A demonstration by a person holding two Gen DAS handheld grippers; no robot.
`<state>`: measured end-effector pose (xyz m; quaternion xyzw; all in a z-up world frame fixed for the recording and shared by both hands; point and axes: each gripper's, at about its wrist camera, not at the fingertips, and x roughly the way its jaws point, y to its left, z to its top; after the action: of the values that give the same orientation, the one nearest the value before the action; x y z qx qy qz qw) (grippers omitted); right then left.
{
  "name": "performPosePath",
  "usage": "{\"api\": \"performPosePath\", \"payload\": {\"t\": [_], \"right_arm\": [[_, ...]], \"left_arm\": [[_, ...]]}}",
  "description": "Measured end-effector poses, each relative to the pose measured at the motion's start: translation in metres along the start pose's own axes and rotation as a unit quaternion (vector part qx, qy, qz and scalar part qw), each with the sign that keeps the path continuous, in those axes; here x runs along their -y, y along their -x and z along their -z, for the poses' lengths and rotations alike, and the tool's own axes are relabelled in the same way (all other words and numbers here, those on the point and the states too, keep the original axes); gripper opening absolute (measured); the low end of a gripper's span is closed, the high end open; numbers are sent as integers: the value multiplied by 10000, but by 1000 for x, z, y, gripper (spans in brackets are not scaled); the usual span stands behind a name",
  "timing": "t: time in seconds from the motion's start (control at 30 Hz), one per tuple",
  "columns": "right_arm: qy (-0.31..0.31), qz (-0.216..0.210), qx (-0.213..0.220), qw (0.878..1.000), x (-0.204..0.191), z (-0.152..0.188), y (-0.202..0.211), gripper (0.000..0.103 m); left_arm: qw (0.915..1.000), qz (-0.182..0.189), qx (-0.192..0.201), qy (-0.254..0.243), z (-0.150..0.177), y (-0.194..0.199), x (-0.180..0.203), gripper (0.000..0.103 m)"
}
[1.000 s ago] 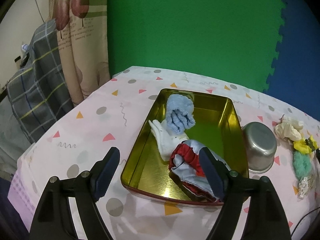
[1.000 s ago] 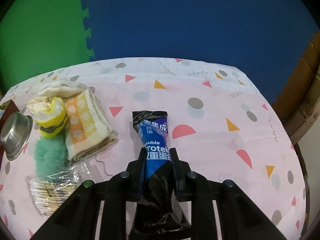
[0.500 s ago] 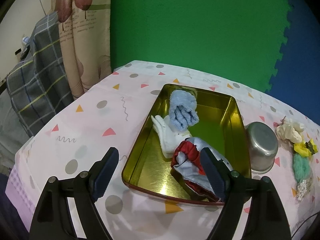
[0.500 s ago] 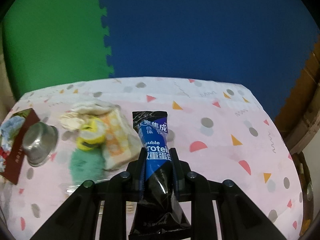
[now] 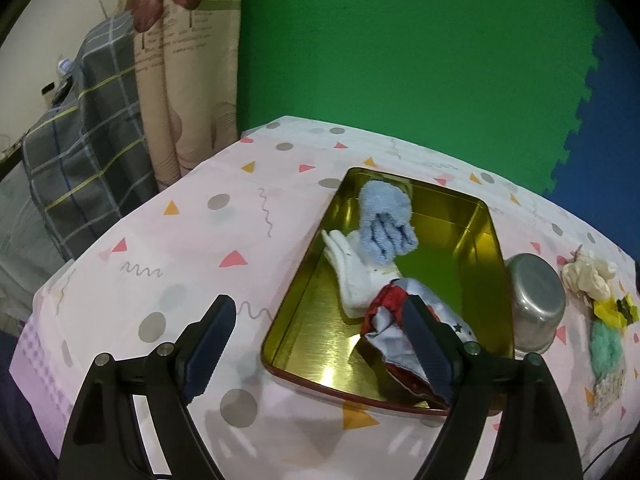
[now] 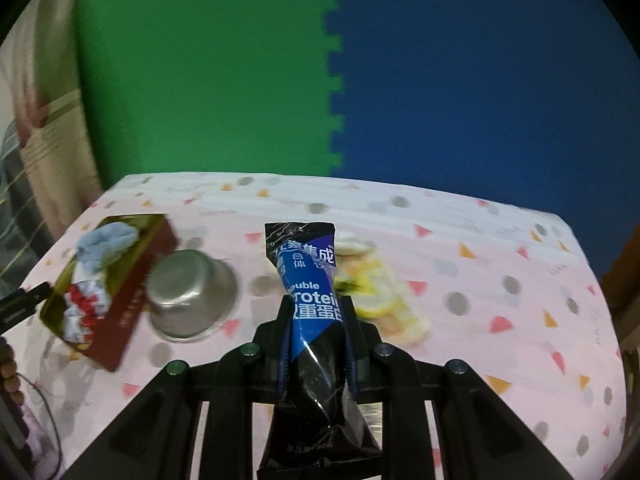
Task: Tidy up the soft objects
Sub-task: 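Carry the blue protein snack packet into the gold tin and open the right gripper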
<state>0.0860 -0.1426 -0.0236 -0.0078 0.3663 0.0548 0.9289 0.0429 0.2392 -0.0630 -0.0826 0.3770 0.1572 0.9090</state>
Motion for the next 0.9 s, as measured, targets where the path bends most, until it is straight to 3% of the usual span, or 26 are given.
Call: {"api": "performPosePath", "payload": {"t": [0.2, 0.53, 0.9], "right_arm": [[407, -631, -51, 9972, -67, -8, -10, 21], [989, -1304, -299, 9861, -164, -9, -36, 21], [1436, -1371, -499, 9788, -238, -13, -71, 21]], "left_arm": [[9996, -96, -22, 254, -2, -3, -11, 86], [9974, -427, -24, 581, -6, -8, -30, 91], [9937, -449, -59, 1027, -7, -10, -48, 93]]}}
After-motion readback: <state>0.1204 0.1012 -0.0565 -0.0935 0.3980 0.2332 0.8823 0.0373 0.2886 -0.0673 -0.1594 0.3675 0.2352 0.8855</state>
